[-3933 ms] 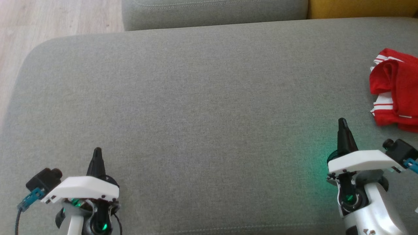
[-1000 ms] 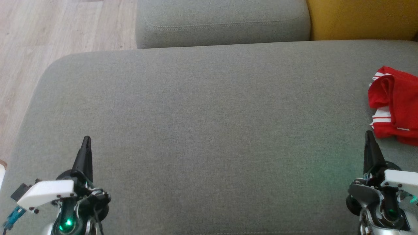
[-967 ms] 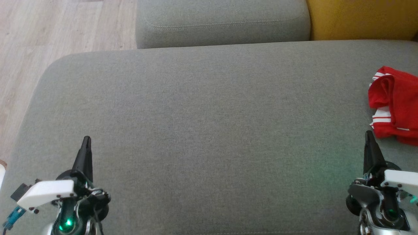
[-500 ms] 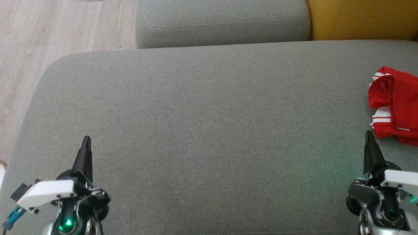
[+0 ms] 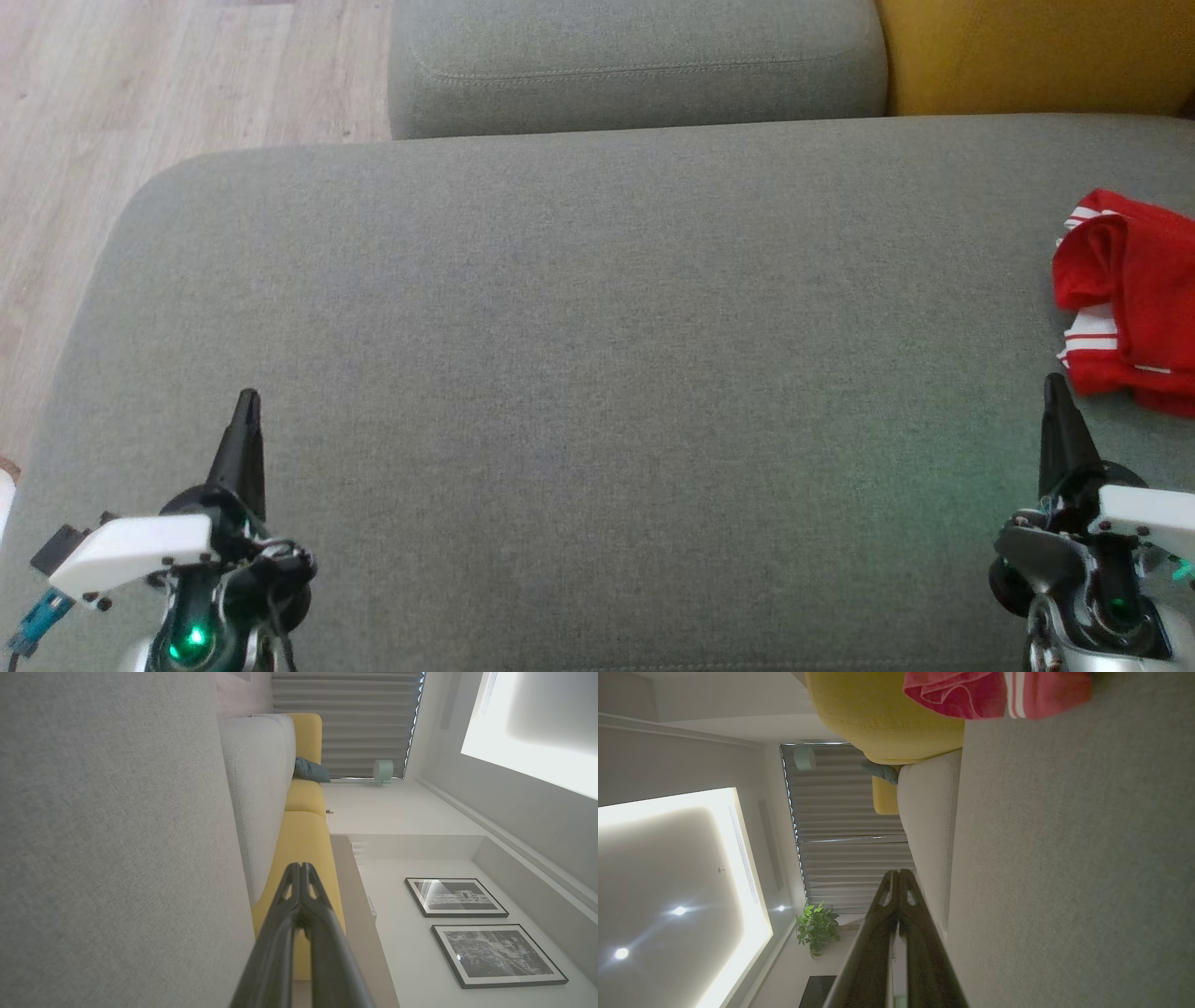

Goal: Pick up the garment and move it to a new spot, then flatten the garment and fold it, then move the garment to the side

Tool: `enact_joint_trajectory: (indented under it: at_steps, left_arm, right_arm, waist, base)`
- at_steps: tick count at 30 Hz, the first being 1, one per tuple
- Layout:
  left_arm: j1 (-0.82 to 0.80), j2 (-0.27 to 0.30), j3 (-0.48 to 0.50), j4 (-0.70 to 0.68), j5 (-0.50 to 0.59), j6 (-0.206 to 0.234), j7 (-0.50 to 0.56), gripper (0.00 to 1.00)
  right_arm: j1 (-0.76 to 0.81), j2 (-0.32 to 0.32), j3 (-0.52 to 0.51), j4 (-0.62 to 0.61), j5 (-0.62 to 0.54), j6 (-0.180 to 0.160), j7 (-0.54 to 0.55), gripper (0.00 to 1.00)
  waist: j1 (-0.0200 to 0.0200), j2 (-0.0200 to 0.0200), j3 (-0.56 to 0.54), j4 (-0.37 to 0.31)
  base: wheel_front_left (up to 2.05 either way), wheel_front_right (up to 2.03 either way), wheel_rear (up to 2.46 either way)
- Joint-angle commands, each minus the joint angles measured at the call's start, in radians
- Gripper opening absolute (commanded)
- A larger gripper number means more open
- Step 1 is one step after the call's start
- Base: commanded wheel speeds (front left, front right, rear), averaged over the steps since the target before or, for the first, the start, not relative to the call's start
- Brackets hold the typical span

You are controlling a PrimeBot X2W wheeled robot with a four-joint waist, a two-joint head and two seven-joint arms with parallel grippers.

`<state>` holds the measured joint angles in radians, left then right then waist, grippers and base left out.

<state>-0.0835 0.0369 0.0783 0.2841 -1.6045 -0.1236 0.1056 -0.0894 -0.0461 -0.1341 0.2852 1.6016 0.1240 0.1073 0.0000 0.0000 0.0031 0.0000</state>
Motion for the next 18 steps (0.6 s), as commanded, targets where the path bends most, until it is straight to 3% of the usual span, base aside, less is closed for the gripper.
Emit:
enact_joint_trajectory:
  at_steps: [1, 18]
  left_arm:
    - [-0.025, 0.013, 0.035, -0.039, -0.004, -0.007, 0.007, 0.0]
    - [-0.025, 0.013, 0.035, -0.039, -0.004, -0.007, 0.007, 0.0]
  right_arm:
    - [-0.019, -0.004, 0.02, -0.04, 0.007, 0.007, 0.006, 0.0]
    - [-0.019, -0.004, 0.02, -0.04, 0.007, 0.007, 0.006, 0.0]
  waist:
    - [0.0, 0.0, 0.0, 0.0]
    - [0.0, 0.0, 0.0, 0.0]
  base:
    - [0.0, 0.0, 0.0]
    - [0.0, 0.0, 0.0]
